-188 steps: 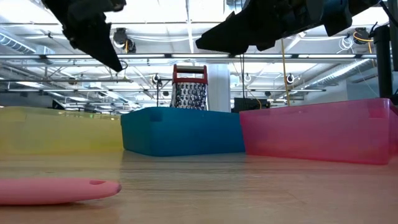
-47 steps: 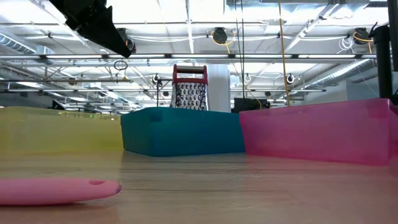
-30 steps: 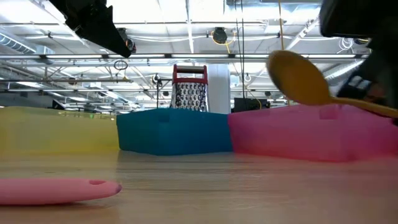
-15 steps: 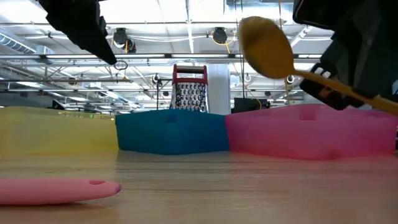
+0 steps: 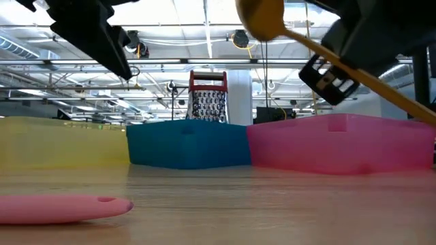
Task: Pick & Place Kitchen Items
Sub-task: Put the gold serving spoon into the yellow bin
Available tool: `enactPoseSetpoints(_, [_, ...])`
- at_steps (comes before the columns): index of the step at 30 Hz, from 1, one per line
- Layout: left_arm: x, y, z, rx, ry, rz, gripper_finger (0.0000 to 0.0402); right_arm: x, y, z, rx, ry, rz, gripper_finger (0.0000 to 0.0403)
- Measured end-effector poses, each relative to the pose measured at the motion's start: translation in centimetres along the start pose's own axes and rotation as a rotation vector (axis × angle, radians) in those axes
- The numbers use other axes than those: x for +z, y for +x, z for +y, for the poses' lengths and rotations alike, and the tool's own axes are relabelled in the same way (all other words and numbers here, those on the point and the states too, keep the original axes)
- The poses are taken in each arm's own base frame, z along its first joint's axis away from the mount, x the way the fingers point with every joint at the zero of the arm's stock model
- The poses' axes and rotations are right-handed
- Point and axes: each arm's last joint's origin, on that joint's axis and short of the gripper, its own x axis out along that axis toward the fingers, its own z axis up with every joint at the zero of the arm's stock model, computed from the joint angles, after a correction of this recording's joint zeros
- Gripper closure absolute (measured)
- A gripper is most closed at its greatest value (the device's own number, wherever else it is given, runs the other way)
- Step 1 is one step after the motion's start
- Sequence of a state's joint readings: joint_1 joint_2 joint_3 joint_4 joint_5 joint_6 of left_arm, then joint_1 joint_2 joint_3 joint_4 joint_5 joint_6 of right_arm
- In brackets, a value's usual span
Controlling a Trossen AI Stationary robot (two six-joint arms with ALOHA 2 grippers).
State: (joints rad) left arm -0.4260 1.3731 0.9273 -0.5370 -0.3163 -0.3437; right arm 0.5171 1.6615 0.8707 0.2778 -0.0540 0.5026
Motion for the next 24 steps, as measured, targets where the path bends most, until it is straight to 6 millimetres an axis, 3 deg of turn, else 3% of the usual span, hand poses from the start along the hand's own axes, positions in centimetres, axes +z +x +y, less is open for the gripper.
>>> enactPoseSetpoints(6, [0.4,1.6,-0.7,0.002,0.045,-0.024,0.0221,1.3,-0.6,-0.2,0.014,-0.09,-0.079,0.0383])
enactPoseSetpoints(13, [0.5,3.1,-1.2,0.021,0.045,-0.038,0.0218,3.2,-2.0,-1.2,-0.129,-0.227,-0.21,0.0383])
enactPoseSetpoints(24, [2.2,4.3,-2.1,0.011,0.078,-0.214,0.0218,6.2,-3.3,-2.4,-0.341,-0.373,-0.476,0.0383])
